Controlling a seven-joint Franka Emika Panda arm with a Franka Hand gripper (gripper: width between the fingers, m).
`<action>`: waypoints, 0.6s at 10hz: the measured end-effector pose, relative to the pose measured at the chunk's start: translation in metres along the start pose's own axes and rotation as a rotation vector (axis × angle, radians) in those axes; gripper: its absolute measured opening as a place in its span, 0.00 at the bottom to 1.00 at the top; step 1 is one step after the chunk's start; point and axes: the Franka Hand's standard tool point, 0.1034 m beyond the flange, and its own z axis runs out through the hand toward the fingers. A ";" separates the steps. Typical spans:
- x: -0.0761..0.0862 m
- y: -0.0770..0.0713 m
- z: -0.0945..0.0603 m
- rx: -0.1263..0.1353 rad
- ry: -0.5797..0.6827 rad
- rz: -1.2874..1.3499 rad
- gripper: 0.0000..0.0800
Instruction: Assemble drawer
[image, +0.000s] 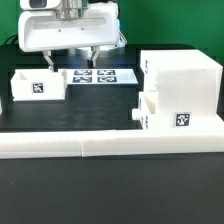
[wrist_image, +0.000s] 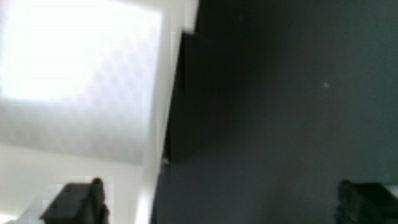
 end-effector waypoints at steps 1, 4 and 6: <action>-0.012 -0.001 0.004 0.003 -0.015 0.007 0.81; -0.040 0.007 0.026 -0.001 -0.020 0.002 0.81; -0.037 0.006 0.025 -0.002 -0.016 -0.006 0.81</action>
Offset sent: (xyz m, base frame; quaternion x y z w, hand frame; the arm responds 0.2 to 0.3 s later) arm -0.0199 -0.0209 -0.0339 0.0261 0.0372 -0.0169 0.9988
